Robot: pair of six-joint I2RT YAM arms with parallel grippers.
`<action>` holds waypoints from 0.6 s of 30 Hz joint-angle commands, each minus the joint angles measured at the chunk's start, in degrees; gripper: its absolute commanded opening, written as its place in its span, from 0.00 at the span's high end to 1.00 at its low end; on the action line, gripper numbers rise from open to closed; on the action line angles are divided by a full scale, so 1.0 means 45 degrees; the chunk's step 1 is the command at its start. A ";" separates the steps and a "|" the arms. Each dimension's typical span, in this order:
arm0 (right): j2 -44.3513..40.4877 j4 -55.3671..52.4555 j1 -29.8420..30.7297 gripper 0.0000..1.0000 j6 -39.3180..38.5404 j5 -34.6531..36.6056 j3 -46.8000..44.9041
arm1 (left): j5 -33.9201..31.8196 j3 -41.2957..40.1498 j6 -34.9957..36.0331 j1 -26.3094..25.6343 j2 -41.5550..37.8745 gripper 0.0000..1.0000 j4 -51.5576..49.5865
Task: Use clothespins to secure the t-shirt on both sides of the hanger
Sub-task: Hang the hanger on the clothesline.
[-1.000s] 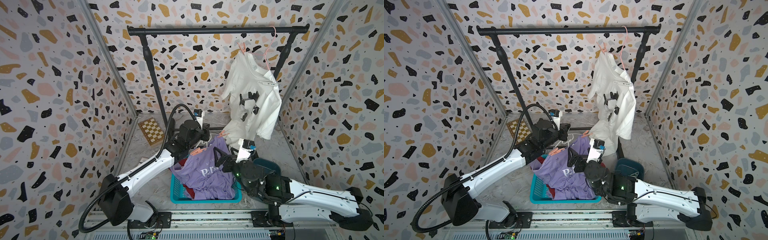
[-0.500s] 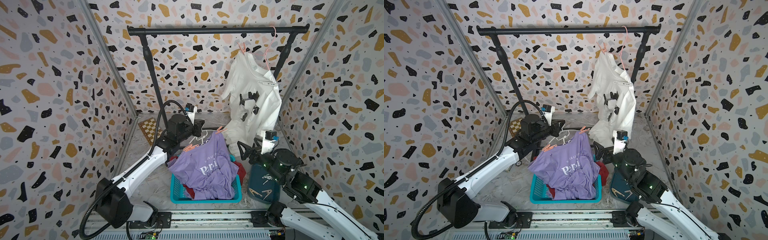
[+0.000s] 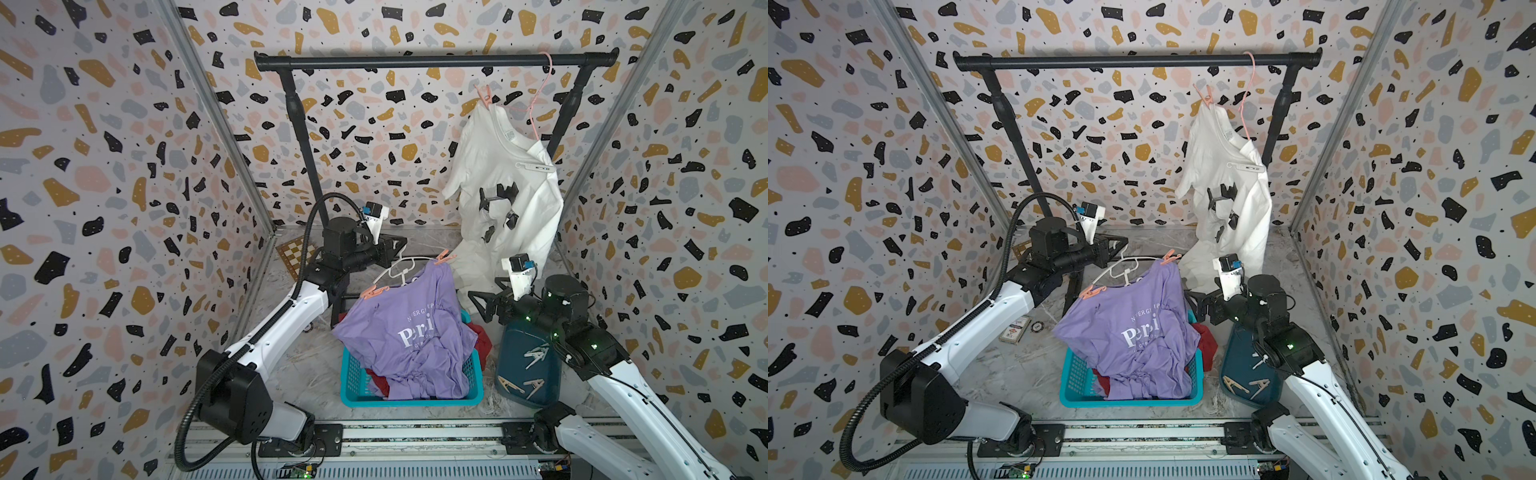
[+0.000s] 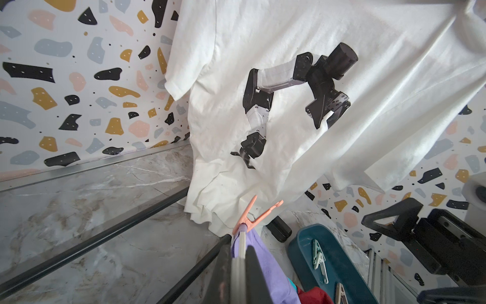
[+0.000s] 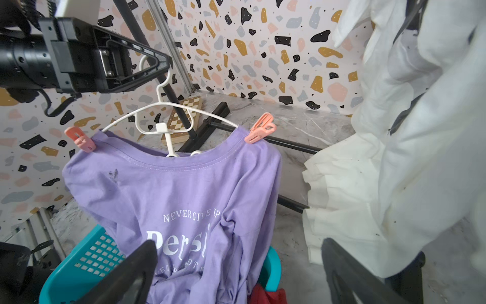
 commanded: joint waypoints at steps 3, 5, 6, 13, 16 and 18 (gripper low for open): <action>0.0472 -0.0139 -0.1401 0.03 -0.0582 -0.3780 0.0342 | 0.2618 0.0718 -0.0041 0.0586 0.0005 1.00 0.1451; 0.0531 -0.0106 -0.1425 0.03 -0.0576 -0.3558 0.0435 | 0.3034 0.0883 -0.0093 0.0713 0.0133 1.00 0.1382; 0.0566 -0.0068 -0.1433 0.03 -0.0540 -0.3516 0.0457 | 0.3103 0.0998 -0.0113 0.0754 0.0181 1.00 0.1265; 0.0845 0.0410 -0.1465 0.04 -0.0064 -0.2827 0.0411 | 0.3909 0.1146 -0.0758 0.0842 0.0380 1.00 0.1587; 0.0956 0.0886 -0.1560 0.04 -0.0039 -0.3009 0.0263 | 0.4596 0.1212 -0.0826 0.0853 0.0343 1.00 0.1850; 0.1087 0.1257 -0.1702 0.04 -0.0052 -0.3328 0.0193 | 0.4983 0.1316 -0.0758 0.0851 0.0315 1.00 0.1851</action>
